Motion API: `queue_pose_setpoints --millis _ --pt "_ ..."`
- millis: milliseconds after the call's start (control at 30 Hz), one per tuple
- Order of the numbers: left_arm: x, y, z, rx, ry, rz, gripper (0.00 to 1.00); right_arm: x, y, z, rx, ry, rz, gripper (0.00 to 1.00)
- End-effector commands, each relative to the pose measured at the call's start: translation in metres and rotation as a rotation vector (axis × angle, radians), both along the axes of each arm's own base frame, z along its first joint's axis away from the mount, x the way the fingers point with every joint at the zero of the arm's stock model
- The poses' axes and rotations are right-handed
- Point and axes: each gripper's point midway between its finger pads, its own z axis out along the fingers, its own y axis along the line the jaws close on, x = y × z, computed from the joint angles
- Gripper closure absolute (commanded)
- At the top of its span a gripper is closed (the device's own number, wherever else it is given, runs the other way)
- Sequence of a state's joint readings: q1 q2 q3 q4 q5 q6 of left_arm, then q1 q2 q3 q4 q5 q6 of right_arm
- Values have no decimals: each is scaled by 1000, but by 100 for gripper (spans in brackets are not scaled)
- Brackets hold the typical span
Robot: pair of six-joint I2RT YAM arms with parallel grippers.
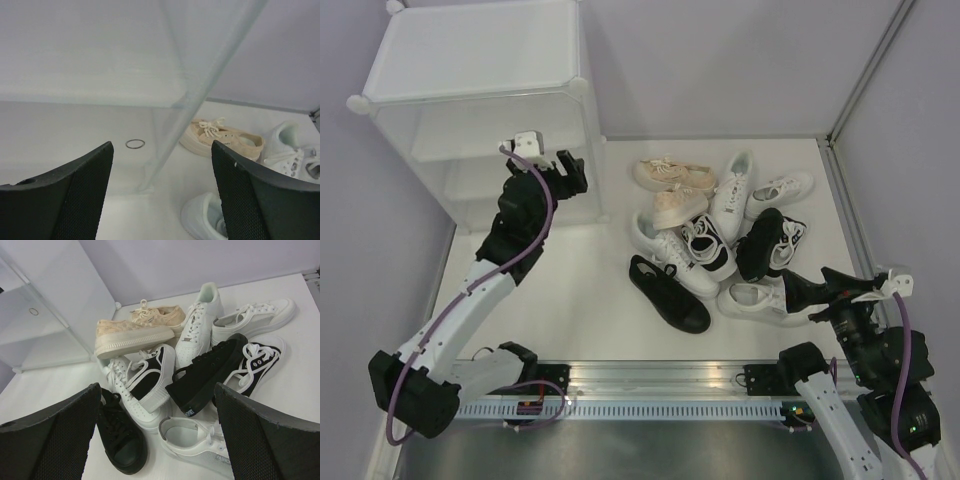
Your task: Place and organize the shoes in the shoe cabinet
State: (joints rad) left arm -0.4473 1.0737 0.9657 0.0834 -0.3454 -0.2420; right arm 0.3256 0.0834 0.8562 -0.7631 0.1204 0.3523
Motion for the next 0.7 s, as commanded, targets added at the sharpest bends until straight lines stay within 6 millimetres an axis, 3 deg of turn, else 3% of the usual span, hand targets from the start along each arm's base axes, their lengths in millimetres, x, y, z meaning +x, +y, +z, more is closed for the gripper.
queue_pose_setpoints --millis 0,67,100,133,167,200,233,267,300,367,433,467,500,667 --pt "-14 25 55 -137 -16 155 16 2 2 10 5 -22 8 2" --pt "-11 28 66 -164 -3 195 12 4 1 8 6 -14 0 2" --pt "-6 24 83 -202 -17 199 12 4 1 8 5 -12 0 2" --pt "-3 24 84 -199 1 216 10 5 1 8 5 -11 0 2" --pt "-2 25 105 -228 -30 224 10 5 2 8 4 -10 0 2" --pt "1 25 110 -237 -30 235 9 6 1 7 5 -8 -1 2" --pt "10 22 102 -228 2 254 9 6 2 8 4 -9 0 2" --pt "13 20 107 -234 1 257 9 6 2 9 5 -8 0 2" --pt "13 18 125 -255 -22 253 9 6 1 9 3 -7 -3 2" --pt "23 14 124 -242 -8 281 9 6 0 10 5 -11 -6 2" --pt "25 10 139 -240 -27 288 8 6 0 10 5 -12 -7 2" --pt "31 5 131 -214 -5 297 8 6 0 10 5 -12 -6 2" --pt "30 5 142 -208 -23 305 8 6 0 10 6 -11 -9 2" --pt "35 5 144 -177 -23 366 10 5 1 10 7 -12 -3 2"
